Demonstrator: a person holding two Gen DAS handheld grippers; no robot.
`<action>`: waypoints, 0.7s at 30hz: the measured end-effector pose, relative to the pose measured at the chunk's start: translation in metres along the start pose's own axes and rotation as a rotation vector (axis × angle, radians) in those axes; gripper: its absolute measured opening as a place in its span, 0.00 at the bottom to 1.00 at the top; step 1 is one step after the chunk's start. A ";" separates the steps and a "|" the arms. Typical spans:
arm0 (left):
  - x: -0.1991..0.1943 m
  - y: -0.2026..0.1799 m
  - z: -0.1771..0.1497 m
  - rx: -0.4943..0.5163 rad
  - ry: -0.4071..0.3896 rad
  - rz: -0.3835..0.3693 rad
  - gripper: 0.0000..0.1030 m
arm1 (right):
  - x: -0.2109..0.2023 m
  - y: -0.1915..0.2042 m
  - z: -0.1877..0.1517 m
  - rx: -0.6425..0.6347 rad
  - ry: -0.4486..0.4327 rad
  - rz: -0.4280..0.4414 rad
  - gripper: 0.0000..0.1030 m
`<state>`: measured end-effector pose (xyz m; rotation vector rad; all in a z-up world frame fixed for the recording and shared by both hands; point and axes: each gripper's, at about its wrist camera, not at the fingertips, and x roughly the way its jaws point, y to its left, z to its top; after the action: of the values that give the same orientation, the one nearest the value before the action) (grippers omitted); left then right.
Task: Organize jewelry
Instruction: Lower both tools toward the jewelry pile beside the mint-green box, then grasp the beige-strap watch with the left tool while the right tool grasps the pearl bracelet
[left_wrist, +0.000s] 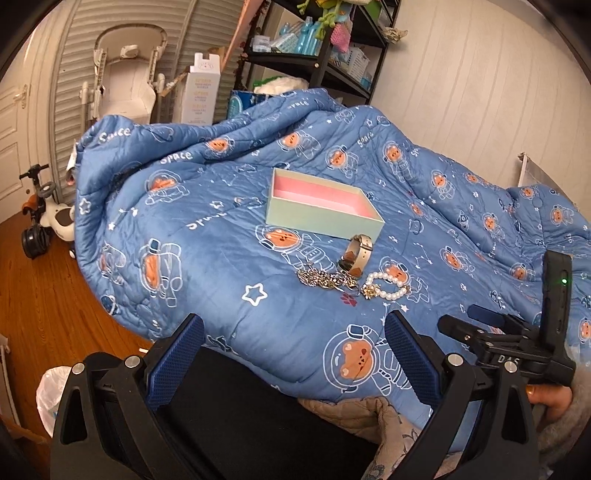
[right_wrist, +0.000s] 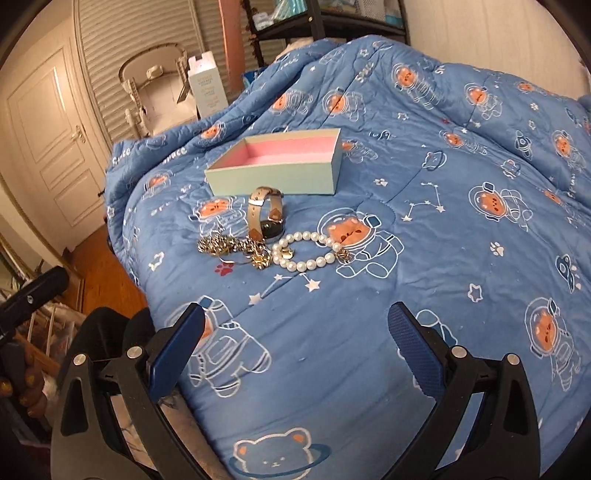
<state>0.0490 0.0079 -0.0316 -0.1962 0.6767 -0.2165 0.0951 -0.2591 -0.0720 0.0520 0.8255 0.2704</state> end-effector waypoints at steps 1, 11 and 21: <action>0.008 -0.001 0.001 0.006 0.019 -0.016 0.93 | 0.006 -0.005 0.004 -0.026 0.020 0.003 0.95; 0.093 -0.034 0.040 0.122 0.145 -0.139 0.72 | 0.052 -0.034 0.047 -0.151 0.103 0.027 0.79; 0.167 -0.061 0.073 0.185 0.239 -0.185 0.56 | 0.104 -0.033 0.074 -0.230 0.220 0.109 0.48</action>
<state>0.2143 -0.0858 -0.0606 -0.0552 0.8712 -0.4833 0.2230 -0.2601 -0.1015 -0.1512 1.0067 0.4791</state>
